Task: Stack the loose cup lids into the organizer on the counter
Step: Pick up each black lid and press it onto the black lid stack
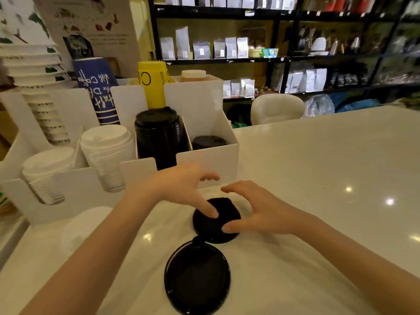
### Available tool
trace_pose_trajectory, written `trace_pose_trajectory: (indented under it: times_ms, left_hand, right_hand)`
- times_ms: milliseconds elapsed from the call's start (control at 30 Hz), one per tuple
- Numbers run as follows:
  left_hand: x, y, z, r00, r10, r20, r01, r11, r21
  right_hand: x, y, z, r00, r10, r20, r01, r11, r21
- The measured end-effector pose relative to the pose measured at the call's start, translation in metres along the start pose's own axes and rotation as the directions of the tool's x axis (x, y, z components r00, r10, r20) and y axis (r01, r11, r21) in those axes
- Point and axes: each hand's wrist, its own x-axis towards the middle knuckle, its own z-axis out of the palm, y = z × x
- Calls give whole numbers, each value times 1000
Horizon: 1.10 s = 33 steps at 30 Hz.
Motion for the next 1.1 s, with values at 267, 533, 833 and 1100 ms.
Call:
trace_pose_trajectory:
  times_ms: [267,533,833,1100]
  left_hand:
    - [10,8,30,986,-82,143,59,986,157]
    - [5,10,19,998,-27,59,20,993,113]
    - [-23,5,-24,946,50,-320,-93,988,-122]
    - [-43,-11,-48,783,-42,-621,-201,927,-316]
  right_hand:
    - [-1,-6,17,996,-73,-56,74,997,29]
    - [-7,-10,8,988,-47,-146,58,996,71]
    - [9,-28,-24,950,-42,-309,83,989,122]
    - [40,-61,-47,874,-161,-458,254,956,147]
